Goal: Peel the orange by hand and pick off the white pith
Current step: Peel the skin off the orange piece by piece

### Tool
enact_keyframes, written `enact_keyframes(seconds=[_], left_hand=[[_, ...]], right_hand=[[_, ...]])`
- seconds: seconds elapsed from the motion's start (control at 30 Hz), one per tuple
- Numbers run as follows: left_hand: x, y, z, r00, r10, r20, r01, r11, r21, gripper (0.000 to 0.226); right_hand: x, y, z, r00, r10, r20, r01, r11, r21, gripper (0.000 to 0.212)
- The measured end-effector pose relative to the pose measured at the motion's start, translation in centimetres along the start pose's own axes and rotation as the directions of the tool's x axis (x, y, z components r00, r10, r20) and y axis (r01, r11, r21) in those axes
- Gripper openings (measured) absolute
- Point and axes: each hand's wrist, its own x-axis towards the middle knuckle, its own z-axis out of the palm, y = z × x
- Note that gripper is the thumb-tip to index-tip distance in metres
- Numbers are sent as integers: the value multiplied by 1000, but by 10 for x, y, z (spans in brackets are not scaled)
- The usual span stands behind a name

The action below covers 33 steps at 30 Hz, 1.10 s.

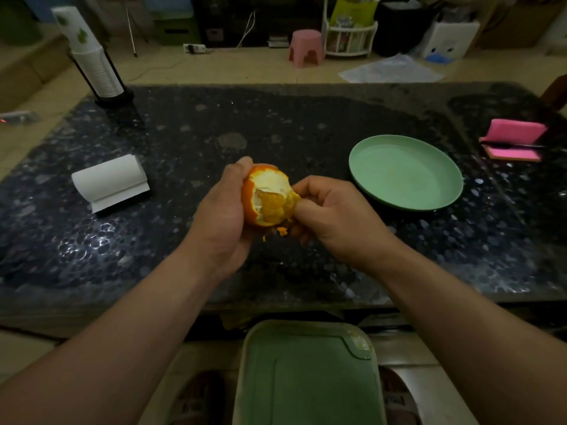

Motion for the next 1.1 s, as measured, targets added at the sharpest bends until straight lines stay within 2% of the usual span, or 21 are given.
enact_keyframes(seconds=[0.17, 0.23, 0.3, 0.43, 0.6, 0.67, 0.9, 1.0, 1.1], left_hand=[[0, 4, -4, 998, -56, 27, 59, 993, -104, 51], [1, 6, -4, 997, -68, 29, 71, 991, -116, 50], [2, 8, -5, 998, -58, 34, 61, 993, -100, 49], [3, 8, -5, 999, -27, 25, 28, 999, -18, 48], [2, 2, -4, 994, 100, 36, -105, 976, 189, 44], [2, 0, -3, 992, 119, 40, -125, 971, 204, 43], [1, 1, -1, 1000, -2, 22, 1, 999, 41, 54], [1, 4, -3, 998, -44, 44, 48, 994, -96, 52], [3, 4, -3, 994, -90, 62, 99, 983, -154, 53]], right_hand=[[2, 2, 3, 999, 35, 30, -40, 982, 183, 15], [2, 1, 4, 995, 64, 72, -83, 949, 305, 16], [2, 0, 3, 992, 82, 100, -113, 927, 357, 19], [3, -3, 1, 988, 108, 112, -137, 943, 304, 21], [1, -5, 0, 986, 127, 109, -133, 990, 51, 19], [1, -4, 1, 989, 123, 77, -127, 991, 51, 18], [3, -1, 4, 991, 128, 30, -132, 960, 247, 21], [4, -2, 8, 986, 165, 35, -166, 905, 391, 22], [4, -6, 13, 978, 206, 27, -191, 843, 503, 22]])
